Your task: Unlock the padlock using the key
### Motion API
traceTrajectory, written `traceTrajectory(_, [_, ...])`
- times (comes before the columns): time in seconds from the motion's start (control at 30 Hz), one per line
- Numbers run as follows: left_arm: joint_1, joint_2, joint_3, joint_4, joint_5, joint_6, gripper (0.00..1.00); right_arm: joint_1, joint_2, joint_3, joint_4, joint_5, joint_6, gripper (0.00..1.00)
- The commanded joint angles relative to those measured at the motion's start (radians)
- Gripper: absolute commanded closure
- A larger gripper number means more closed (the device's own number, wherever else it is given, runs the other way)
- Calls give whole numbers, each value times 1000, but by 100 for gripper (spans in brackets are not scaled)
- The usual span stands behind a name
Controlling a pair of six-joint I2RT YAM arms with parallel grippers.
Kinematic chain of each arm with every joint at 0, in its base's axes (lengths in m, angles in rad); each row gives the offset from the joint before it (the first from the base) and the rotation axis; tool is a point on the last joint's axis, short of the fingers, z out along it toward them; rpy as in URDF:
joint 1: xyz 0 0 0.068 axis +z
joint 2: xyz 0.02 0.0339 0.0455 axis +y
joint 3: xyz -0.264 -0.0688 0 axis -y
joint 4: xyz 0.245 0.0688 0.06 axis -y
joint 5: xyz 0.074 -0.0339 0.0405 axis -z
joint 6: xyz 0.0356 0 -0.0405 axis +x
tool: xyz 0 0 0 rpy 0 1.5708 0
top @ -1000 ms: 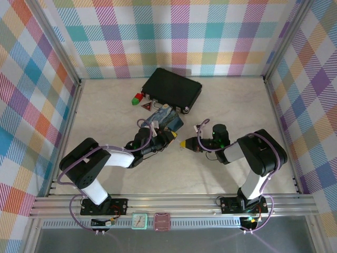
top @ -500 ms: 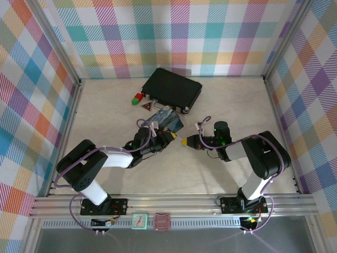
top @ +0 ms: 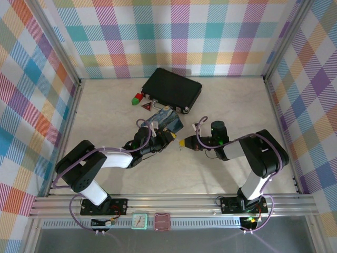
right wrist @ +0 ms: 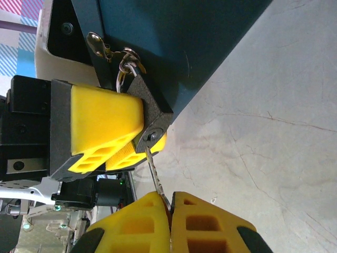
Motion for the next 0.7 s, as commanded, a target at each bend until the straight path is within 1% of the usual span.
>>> traceTrajectory(0.0, [3, -37, 24, 20, -1, 17, 100, 11, 26, 30, 42, -17, 0, 100])
traceTrajectory(0.33, [-16, -32, 36, 22, 0, 21, 100, 10, 30, 29, 77, -2, 16, 100])
traceTrajectory(0.57, [-30, -24, 34, 18, 4, 30, 100, 10, 36, 59, 103, -25, 51, 100])
traceTrajectory(0.67, [-39, -29, 32, -21, -8, 43, 100, 7, 38, 68, 121, -26, 79, 100])
